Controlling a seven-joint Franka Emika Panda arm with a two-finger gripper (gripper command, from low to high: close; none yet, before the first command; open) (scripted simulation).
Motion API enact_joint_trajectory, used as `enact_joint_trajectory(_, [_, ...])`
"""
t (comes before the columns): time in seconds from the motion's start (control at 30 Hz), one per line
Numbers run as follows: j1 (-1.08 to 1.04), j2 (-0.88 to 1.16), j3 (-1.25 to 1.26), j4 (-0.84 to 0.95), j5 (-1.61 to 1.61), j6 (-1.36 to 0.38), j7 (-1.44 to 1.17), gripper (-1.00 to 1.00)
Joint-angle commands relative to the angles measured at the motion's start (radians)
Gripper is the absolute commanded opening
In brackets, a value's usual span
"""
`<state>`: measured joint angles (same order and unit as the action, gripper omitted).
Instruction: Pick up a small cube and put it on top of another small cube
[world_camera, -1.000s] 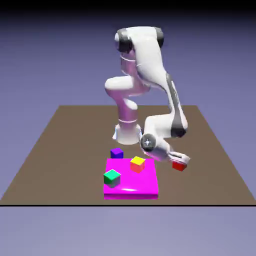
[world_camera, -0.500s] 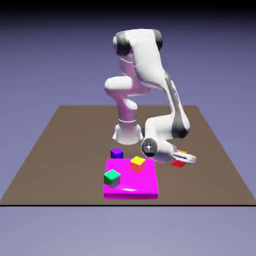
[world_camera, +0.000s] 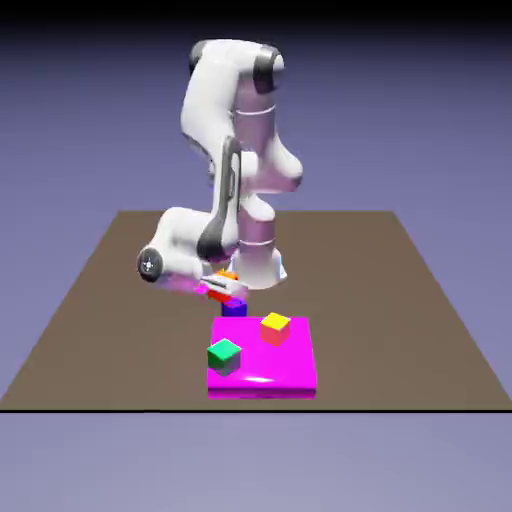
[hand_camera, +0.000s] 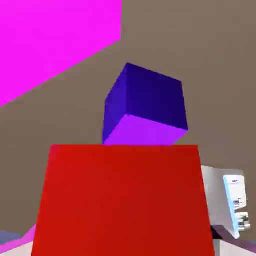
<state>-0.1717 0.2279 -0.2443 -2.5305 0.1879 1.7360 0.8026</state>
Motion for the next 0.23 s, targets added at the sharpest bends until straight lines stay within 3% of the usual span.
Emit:
enact_joint_trajectory(0.0, [0.003, 0.016, 0.006, -0.029, 0.009, 0.043, -0.007, -1.0])
enact_joint_trajectory(0.07, [0.008, 0.047, 0.019, -0.087, 0.031, 0.13, -0.022, -1.0])
enact_joint_trajectory(0.1, [0.008, 0.047, 0.019, -0.087, 0.031, 0.13, -0.022, 1.0])
enact_joint_trajectory(0.2, [0.003, 0.016, 0.006, -0.029, 0.009, 0.043, -0.007, 1.0])
